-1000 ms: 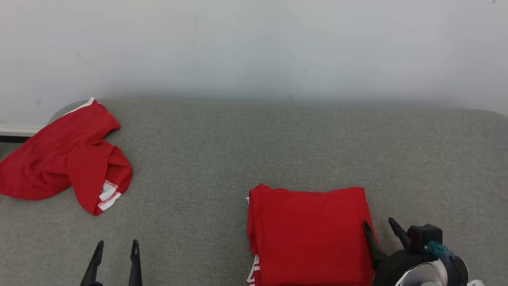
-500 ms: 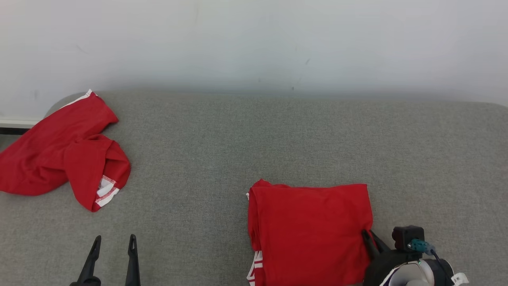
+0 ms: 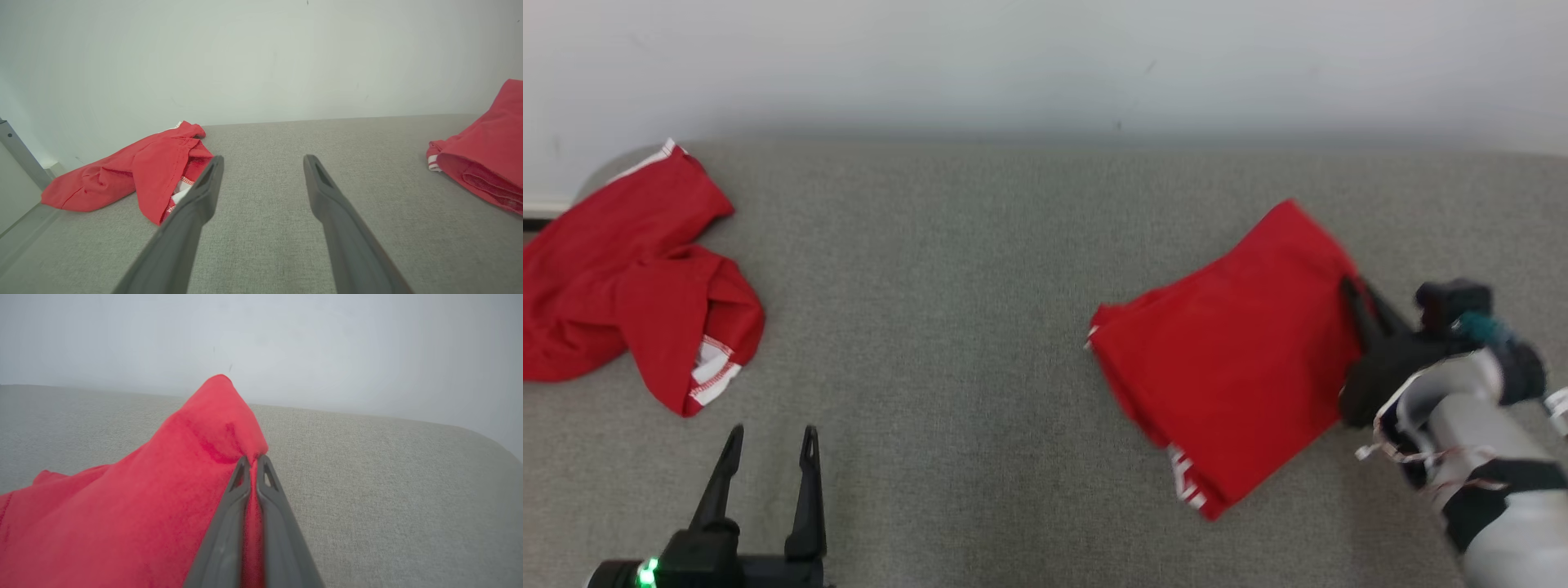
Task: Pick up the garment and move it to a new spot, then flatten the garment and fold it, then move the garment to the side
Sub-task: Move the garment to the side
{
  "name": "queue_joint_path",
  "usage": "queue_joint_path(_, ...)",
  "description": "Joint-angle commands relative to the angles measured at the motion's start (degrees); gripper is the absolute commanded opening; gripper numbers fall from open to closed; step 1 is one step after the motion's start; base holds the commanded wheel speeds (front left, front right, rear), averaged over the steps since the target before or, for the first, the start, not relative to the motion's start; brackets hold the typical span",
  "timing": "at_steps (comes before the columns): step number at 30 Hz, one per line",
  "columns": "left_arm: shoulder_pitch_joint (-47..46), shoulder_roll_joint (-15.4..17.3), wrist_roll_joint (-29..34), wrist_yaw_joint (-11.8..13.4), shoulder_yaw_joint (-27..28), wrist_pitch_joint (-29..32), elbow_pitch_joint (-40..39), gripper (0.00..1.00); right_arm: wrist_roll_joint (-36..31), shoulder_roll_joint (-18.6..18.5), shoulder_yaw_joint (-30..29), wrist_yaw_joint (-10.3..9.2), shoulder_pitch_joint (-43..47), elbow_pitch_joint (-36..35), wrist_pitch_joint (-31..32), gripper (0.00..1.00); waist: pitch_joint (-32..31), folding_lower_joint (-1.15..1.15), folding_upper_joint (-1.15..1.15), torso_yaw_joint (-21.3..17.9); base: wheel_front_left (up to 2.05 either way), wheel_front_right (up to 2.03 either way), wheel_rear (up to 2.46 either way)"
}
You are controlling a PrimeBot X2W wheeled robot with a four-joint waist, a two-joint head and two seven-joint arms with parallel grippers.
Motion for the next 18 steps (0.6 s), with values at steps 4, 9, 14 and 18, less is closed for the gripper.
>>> queue_joint_path(4, -4.21, -0.51, 0.27, -0.44, -0.70, -0.20, -1.77, 1.00, 1.35, -5.48, 1.63, -0.14, -5.61, -0.34, 0.32, 0.00, 8.34, -0.01, -0.01, -0.76, 0.00, 0.00, 0.00)
queue_joint_path(9, -8.30, -0.76, 0.89, -1.40, -1.47, -0.20, -6.02, 1.00, 2.51, -13.15, 3.10, -0.14, -11.90, -0.35, 1.17, 0.00, 15.59, -0.01, -0.01, -3.02, 0.00, 0.00, 0.00)
queue_joint_path(14, -11.13, 0.42, 1.97, -1.80, -1.64, -0.20, -9.70, 1.00, 3.83, -17.72, 2.97, -0.14, -17.04, -0.15, 1.34, 0.00, 21.11, -0.01, -0.01, -6.08, 0.00, 0.00, 0.00)
queue_joint_path(18, -12.89, 1.43, 2.80, -1.97, -1.50, -0.19, -12.36, 1.00, 4.34, -20.40, 2.22, -0.14, -20.29, 0.83, 1.02, 0.00, 24.00, -0.01, -0.01, -8.43, 0.00, 0.00, 0.00)
